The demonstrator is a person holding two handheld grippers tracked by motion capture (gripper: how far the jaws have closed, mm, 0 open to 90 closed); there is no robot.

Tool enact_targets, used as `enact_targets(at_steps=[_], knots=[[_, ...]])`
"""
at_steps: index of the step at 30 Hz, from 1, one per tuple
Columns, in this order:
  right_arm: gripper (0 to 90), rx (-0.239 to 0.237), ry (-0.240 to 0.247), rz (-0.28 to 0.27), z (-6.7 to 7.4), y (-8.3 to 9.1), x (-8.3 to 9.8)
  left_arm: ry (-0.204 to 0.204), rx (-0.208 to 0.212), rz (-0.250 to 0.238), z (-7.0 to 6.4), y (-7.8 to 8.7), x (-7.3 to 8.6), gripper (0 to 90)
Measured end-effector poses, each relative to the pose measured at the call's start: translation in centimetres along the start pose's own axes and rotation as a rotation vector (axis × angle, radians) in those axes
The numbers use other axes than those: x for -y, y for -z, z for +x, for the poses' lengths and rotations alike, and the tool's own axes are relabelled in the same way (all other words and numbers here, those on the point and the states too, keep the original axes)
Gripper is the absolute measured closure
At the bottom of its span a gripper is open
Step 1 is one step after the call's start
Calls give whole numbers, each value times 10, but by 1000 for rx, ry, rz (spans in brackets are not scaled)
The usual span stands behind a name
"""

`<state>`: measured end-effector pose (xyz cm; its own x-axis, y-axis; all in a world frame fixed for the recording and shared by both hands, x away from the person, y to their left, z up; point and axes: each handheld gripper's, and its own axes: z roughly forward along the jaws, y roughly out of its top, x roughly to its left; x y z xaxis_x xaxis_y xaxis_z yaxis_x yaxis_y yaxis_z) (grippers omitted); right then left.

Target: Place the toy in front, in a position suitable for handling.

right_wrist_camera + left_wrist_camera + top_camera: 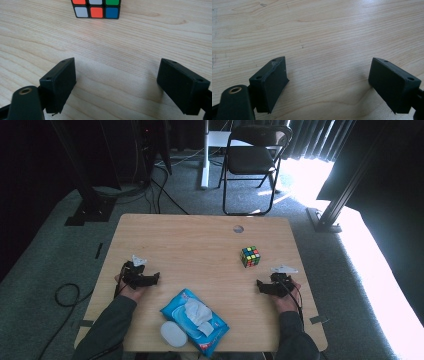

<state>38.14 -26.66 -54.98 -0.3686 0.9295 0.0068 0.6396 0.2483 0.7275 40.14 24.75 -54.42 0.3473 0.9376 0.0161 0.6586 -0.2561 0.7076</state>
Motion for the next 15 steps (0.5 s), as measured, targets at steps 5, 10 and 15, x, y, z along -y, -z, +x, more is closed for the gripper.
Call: enact_targets(at_steps=[5, 10, 15], knots=[[154, 0, -1, 0, 0, 0, 0, 0, 1, -1, 0, 0, 0, 154], [155, 2, -2, 0, 0, 0, 0, -1, 1, -1, 0, 0, 0, 154], [175, 9, -11, -3, 0, 0, 0, 0, 1, -1, 0, 0, 0, 154]])
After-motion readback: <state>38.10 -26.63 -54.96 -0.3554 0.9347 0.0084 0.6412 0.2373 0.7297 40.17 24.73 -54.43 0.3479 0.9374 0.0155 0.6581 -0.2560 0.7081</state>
